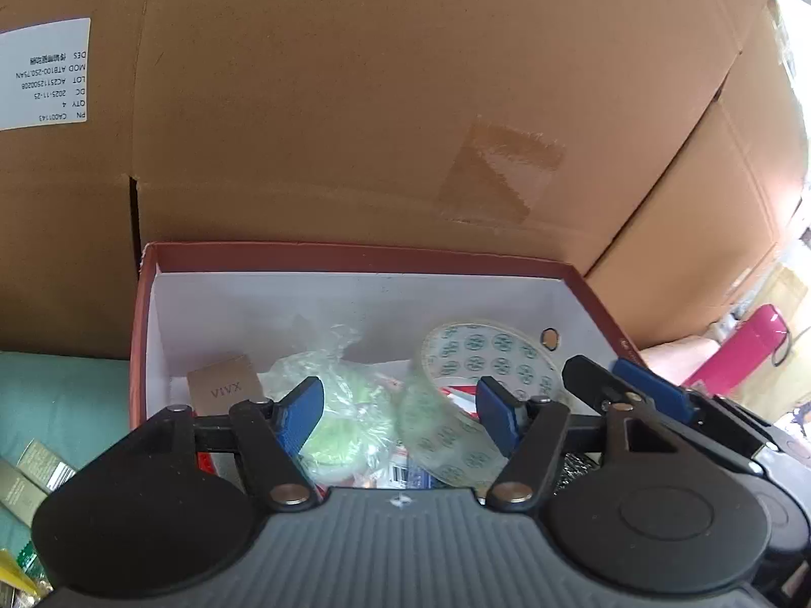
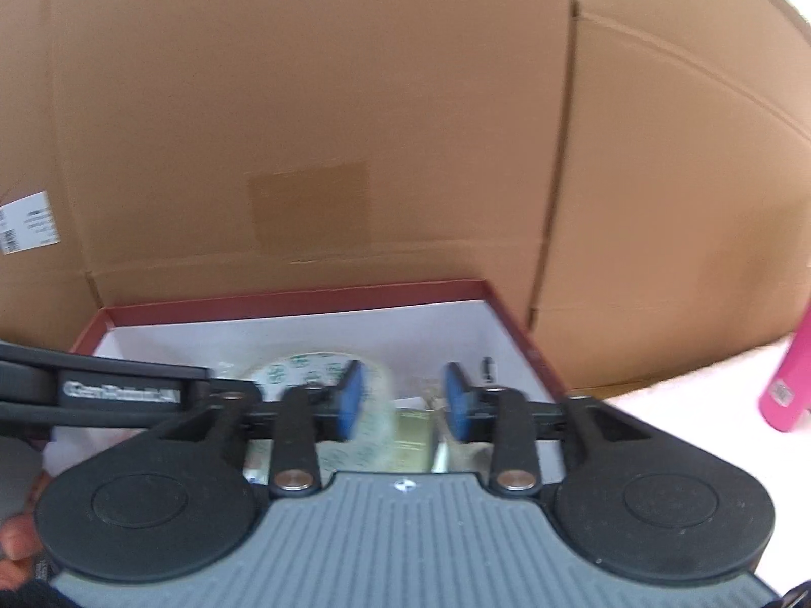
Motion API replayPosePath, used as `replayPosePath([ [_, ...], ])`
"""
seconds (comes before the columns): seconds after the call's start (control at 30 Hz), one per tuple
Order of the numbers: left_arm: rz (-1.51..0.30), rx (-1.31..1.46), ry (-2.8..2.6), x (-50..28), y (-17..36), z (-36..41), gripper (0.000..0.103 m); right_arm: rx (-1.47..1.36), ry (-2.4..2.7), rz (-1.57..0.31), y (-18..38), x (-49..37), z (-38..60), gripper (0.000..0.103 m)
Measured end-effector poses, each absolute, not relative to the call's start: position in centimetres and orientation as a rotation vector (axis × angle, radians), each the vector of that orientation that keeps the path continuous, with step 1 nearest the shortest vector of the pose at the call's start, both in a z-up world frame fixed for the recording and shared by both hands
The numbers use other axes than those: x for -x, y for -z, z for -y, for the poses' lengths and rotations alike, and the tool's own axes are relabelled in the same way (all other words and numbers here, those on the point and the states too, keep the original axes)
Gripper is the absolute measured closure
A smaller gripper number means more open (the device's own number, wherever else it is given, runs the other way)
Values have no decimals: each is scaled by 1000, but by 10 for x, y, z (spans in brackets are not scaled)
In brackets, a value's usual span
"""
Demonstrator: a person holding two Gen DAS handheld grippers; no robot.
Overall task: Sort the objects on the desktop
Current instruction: 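Carry the tape roll into the maroon box and open the left tool, then withdraw the left tool from the box toward the black marker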
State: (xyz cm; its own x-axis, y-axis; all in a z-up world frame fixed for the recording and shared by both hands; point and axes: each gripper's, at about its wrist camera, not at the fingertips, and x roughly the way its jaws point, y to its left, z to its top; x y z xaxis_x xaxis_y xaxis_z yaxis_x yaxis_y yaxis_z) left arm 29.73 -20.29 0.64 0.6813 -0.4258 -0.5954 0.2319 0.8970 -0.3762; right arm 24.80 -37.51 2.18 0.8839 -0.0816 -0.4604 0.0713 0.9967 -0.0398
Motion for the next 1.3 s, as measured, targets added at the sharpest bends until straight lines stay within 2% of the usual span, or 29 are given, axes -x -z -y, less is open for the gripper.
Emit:
replayPosePath([
  [0.17, -717, 255, 393, -290, -10, 207, 24, 38, 95, -476, -26, -234, 380, 54],
  [0.23, -718, 247, 405, -286, -12, 207, 21, 49, 113, -473, -27, -227, 383, 48],
  [0.37, -699, 231, 426, -279, -16, 205, 18, 73, 200, -466, -31, -222, 388, 13],
  [0.4, -698, 226, 435, -277, -17, 205, 16, 81, 209, -459, -31, -219, 389, 9],
  [0.47, -695, 213, 449, -271, -19, 205, 13, 82, 201, -452, -33, -212, 392, 8],
  [0.5, -692, 202, 440, -268, -21, 205, 6, 79, 199, -454, -35, -210, 393, 8],
  [0.57, -686, 184, 399, -263, -24, 205, 0, 83, 194, -458, -37, -206, 394, 6],
  [0.67, -664, 168, 400, -252, -27, 198, 0, 101, 193, -457, -39, -201, 392, 2],
  [1.3, -620, 23, 354, -158, -34, 185, 0, 171, 70, -494, -33, -122, 333, 2],
])
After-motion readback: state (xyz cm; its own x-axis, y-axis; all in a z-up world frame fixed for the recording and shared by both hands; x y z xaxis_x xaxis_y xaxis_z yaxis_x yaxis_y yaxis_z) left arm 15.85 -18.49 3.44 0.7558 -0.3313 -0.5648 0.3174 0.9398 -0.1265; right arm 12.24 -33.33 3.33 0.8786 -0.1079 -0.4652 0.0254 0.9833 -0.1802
